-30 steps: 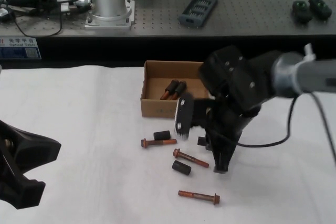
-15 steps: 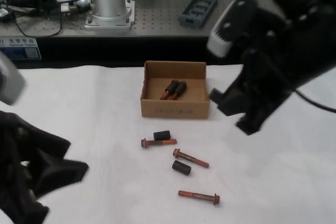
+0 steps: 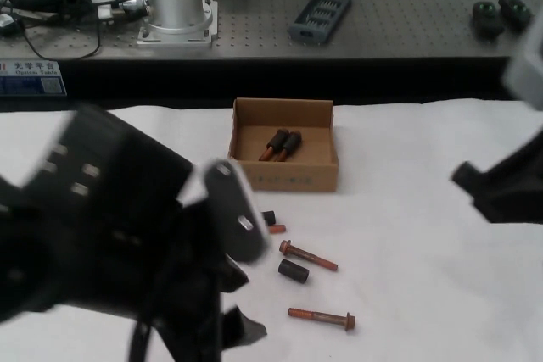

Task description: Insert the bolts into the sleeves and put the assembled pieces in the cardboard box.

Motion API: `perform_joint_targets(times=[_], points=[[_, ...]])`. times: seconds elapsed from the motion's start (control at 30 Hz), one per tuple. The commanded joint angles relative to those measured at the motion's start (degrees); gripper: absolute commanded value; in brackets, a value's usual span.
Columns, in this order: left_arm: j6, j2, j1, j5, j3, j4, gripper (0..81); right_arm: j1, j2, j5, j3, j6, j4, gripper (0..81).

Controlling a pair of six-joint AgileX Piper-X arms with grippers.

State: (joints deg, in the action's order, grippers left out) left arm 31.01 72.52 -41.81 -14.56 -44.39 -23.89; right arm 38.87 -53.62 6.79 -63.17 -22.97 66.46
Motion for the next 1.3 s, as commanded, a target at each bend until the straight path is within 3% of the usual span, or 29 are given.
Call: perform_joint_targets(times=[0.0, 0.4, 0.63, 1.27], points=[[9.8, 2.9, -2.5, 7.1, -0.2, 3.9, 37.7, 0.0, 2.4, 0.0, 0.2, 0.3, 1.3, 2.7], [10.4, 18.7, -4.9, 7.8, -11.1, 9.4, 37.7, 0.0, 6.6, -0.9, 0.2, 4.1, 3.8, 2.7], [10.4, 25.3, -4.9, 0.7, -18.0, 3.8, 36.8, 0.0, 6.4, -0.9, 0.2, 4.1, 4.4, 2.7], [12.8, 31.8, -4.9, -2.9, -18.9, 5.6, 34.6, 0.0, 6.4, -0.9, 0.2, 4.1, 4.4, 2.7]])
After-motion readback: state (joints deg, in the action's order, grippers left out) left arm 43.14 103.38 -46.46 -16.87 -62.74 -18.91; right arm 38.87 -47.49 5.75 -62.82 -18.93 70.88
